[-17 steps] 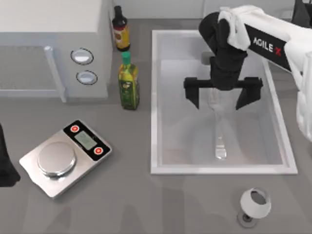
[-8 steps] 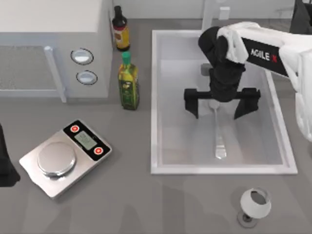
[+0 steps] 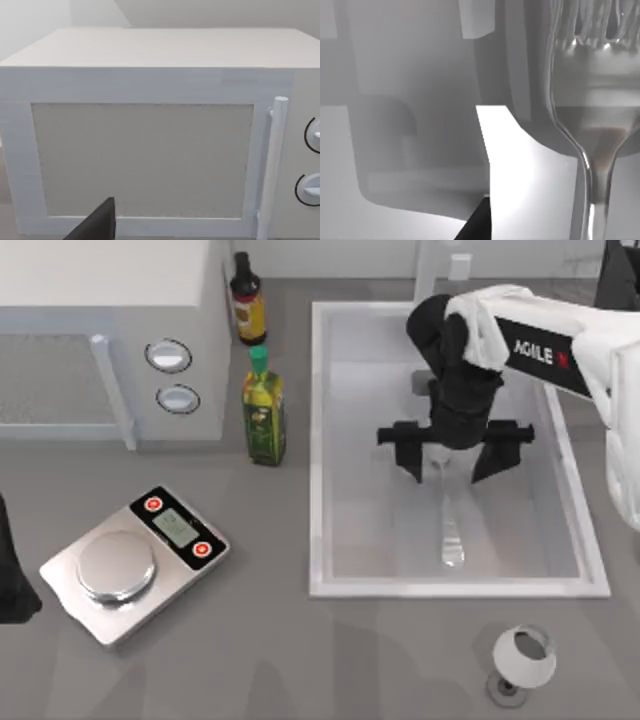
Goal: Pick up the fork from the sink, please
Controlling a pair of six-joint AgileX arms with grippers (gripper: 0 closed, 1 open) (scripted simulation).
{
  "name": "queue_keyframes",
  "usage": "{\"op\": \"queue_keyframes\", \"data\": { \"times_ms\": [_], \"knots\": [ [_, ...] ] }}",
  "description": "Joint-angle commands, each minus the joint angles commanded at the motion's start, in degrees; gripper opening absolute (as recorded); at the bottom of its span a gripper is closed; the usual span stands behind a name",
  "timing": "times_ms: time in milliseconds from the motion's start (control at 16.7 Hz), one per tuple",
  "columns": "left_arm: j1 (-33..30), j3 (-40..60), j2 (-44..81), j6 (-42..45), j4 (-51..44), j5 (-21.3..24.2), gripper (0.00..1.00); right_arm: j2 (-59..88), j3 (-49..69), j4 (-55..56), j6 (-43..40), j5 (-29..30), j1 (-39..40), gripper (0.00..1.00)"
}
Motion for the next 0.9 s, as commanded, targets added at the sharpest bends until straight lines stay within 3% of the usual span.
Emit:
{"op": "queue_keyframes", "data": {
  "times_ms": [300,900],
  "knots": [
    [0.0,0.0,0.0,0.0,0.0,0.0,1.0,0.0,0.0,0.0,0.0,0.0,0.0,0.02],
    [0.0,0.0,0.0,0.0,0.0,0.0,1.0,-2.5,0.53,-0.76,-0.56,0.86,-0.24,0.0]
  ]
}}
